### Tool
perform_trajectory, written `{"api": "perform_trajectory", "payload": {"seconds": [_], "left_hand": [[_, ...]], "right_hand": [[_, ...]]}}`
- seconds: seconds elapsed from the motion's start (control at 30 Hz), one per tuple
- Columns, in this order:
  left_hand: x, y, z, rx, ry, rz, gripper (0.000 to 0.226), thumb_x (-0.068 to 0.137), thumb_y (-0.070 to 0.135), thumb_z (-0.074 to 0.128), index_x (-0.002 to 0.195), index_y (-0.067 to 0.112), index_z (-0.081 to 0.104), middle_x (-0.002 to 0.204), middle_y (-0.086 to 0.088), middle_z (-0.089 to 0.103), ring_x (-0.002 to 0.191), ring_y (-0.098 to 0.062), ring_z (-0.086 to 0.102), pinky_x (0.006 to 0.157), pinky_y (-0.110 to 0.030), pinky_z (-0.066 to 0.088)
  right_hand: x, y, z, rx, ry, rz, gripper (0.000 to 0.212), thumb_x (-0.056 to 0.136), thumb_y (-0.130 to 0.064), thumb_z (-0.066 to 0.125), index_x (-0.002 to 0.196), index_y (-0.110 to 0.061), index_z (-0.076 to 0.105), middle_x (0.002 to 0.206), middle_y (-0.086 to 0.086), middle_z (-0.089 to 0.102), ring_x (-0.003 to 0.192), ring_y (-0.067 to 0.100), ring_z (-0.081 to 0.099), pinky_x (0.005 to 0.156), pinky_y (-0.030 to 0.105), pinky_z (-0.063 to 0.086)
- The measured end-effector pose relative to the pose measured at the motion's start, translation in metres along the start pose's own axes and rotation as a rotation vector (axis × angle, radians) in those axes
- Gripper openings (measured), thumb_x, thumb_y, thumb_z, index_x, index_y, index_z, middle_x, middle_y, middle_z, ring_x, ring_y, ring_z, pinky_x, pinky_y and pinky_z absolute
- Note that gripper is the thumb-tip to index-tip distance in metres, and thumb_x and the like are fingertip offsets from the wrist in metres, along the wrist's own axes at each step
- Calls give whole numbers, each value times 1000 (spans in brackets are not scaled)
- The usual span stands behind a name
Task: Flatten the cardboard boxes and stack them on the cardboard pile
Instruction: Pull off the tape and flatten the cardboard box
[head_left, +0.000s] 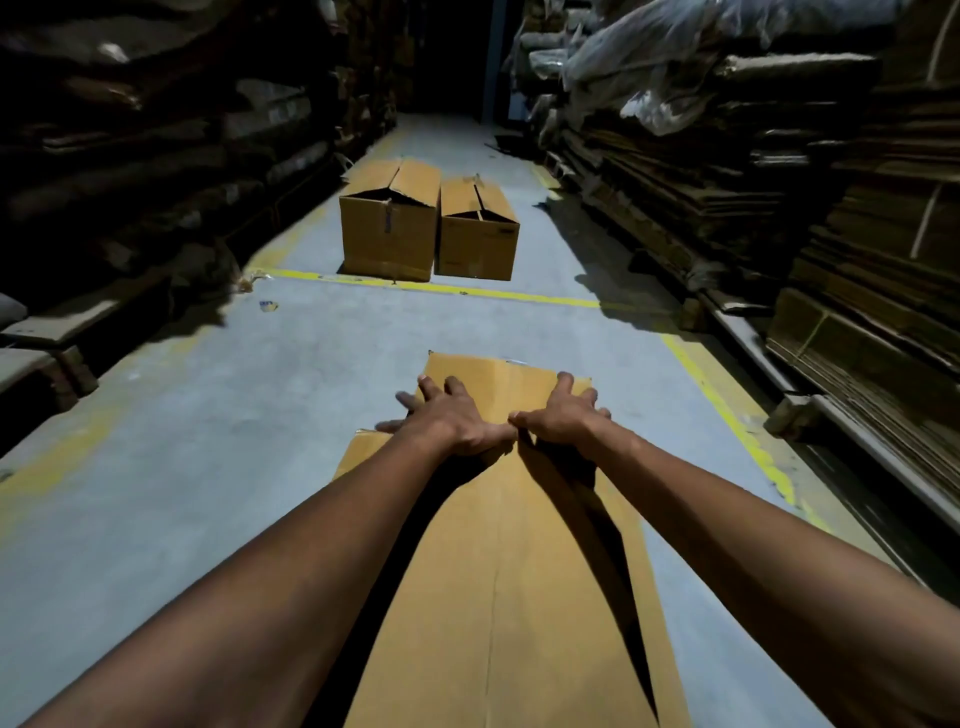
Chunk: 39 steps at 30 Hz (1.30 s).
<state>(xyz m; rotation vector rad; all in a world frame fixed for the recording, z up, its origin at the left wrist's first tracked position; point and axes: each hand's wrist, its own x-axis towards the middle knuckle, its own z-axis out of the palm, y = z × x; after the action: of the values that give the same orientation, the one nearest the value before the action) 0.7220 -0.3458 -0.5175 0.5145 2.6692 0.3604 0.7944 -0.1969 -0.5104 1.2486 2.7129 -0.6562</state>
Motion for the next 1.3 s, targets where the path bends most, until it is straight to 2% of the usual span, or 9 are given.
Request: {"api": "perform_trajectory", "payload": {"seconds": [0.17, 0.3, 0.43, 0.6, 0.8, 0.87, 0.93, 1.13, 1.3], "left_hand": [[-46, -4, -12, 25, -181, -77, 153, 66, 82, 76, 161, 19, -25, 169, -27, -17, 155, -52, 7, 123, -59, 27], [-85, -4, -25, -18, -244, -63, 146, 77, 56, 83, 159, 9, -28, 160, -25, 34, 122, -44, 54, 85, -44, 52], [-104, -10, -28, -6, -234, -62, 138, 83, 59, 78, 160, 10, -25, 165, -27, 24, 139, -48, 45, 87, -45, 47], [-117, -16, -2, 118, -238, -56, 154, 67, 79, 79, 160, 18, -27, 166, -28, -25, 156, -51, -3, 124, -56, 26], [-116, -17, -12, -83, -255, -45, 148, 69, 71, 80, 162, 21, -23, 171, -26, -4, 155, -48, 15, 115, -53, 38], [-117, -22, -22, -170, -277, -19, 128, 78, 61, 77, 165, 19, -7, 166, -24, 23, 140, -46, 42, 84, -45, 51], [-117, -29, -31, -268, -273, 33, 94, 84, 61, 72, 154, 14, 29, 141, -23, 48, 107, -40, 61, 69, -40, 53], [-132, -53, -59, -467, -396, 92, 70, 76, 65, 63, 131, 24, 54, 129, -15, 45, 102, -52, 57, 79, -71, 56], [-131, -72, -78, -692, -256, 97, 28, 97, 41, 49, 102, 15, 58, 101, -11, 49, 66, -28, 55, 54, -34, 49]], "right_hand": [[-58, -2, -11, -48, -171, 49, 121, 80, -50, 83, 161, -26, -4, 165, 29, -3, 143, 52, 34, 104, 52, 49], [-101, 2, -10, -38, -300, 76, 131, 72, -47, 86, 160, -28, -9, 156, 24, 29, 115, 39, 58, 54, 46, 48], [-132, 9, -16, -30, -377, 54, 115, 88, -36, 81, 160, -15, -7, 140, 21, 49, 94, 30, 57, 50, 38, 43], [-141, 15, -13, -148, -363, 0, 88, 100, -22, 63, 160, -13, 0, 121, 21, 52, 85, 28, 60, 39, 25, 43], [-151, 15, 7, -104, -295, 26, 119, 87, -48, 77, 163, -23, -11, 167, 27, -18, 151, 54, 14, 82, 45, 53], [-150, 17, 17, -120, -286, 32, 132, 80, -61, 77, 161, -27, -21, 160, 26, -39, 153, 55, -9, 117, 59, 32], [-153, 21, 26, -186, -283, 50, 141, 73, -73, 76, 159, -30, -26, 155, 26, -46, 149, 61, -18, 121, 69, 13], [-152, 24, 20, -92, -187, -29, 103, 85, -56, 60, 162, -30, -3, 170, 17, -18, 149, 64, 4, 120, 71, 17], [-134, 36, -26, 220, -164, -170, 76, 94, -40, 49, 159, -18, 17, 154, 17, 39, 126, 43, 52, 92, 43, 49]]}}
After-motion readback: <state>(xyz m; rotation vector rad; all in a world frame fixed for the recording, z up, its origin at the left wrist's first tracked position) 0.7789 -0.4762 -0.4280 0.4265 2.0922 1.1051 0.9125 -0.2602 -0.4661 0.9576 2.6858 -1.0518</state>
